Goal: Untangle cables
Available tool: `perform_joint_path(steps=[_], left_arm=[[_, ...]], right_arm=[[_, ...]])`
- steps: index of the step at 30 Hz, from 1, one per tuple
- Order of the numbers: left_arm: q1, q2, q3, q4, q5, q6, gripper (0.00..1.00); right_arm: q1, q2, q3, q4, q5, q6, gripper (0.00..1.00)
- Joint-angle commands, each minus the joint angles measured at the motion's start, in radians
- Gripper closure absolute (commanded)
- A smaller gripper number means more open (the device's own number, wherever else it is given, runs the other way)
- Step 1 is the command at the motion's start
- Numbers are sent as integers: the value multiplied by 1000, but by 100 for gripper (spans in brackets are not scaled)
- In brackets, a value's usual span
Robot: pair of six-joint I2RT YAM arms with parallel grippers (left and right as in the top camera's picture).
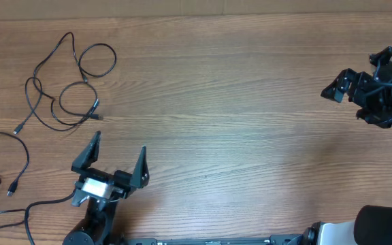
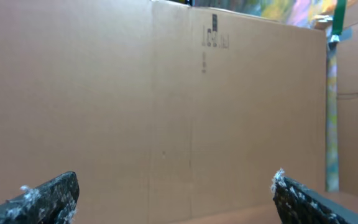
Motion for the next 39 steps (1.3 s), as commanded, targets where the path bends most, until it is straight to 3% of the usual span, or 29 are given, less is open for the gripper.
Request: perform_joint_path(steps=[1, 7, 13, 39], left_arm=[[7, -11, -4, -20, -76, -23, 0], [7, -11, -4, -258, -219, -22, 0], [13, -11, -3, -591, -221, -16, 0], [13, -10, -3, -581, -222, 0, 0]], right_arm=[[5, -1, 1, 2, 3, -5, 0], [5, -1, 1, 2, 3, -5, 0], [5, -1, 1, 2, 3, -5, 0], [5, -1, 1, 2, 3, -5, 0]])
